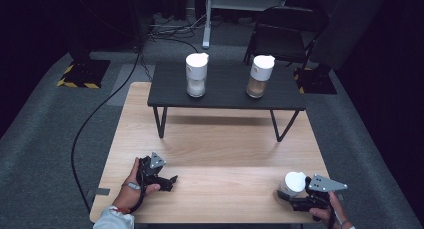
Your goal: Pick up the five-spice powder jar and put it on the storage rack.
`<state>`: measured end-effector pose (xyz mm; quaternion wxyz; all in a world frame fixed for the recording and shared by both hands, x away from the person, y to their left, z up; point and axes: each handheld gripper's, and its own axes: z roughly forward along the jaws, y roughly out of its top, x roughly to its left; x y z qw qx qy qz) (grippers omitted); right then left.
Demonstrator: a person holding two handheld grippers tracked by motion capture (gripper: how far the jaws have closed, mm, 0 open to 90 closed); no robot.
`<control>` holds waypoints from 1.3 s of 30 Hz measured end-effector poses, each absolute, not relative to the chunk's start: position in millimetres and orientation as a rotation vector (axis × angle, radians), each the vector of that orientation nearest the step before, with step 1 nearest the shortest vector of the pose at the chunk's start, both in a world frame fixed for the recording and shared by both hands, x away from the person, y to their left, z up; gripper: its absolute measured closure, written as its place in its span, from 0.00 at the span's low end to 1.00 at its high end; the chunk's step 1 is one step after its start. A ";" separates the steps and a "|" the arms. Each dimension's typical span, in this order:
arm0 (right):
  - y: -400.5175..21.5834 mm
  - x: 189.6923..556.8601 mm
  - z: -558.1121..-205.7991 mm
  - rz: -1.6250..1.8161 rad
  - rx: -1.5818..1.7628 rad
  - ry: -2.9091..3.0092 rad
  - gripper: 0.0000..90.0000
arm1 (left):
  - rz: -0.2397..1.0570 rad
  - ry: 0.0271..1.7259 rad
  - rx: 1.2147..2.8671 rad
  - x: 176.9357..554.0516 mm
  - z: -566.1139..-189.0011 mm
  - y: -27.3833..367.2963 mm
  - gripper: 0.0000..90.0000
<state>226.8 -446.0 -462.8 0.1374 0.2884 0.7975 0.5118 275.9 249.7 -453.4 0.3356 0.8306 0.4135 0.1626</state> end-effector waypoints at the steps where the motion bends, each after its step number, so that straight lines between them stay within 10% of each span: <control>1: -444.0 223.7 -462.4 1.472 0.839 2.287 0.33 | 0.424 1.079 2.167 275.9 -453.4 249.7 0.00; 39: -421.1 210.4 -440.6 1.350 0.969 2.113 0.33 | 0.423 1.080 2.165 275.9 -453.5 249.7 0.00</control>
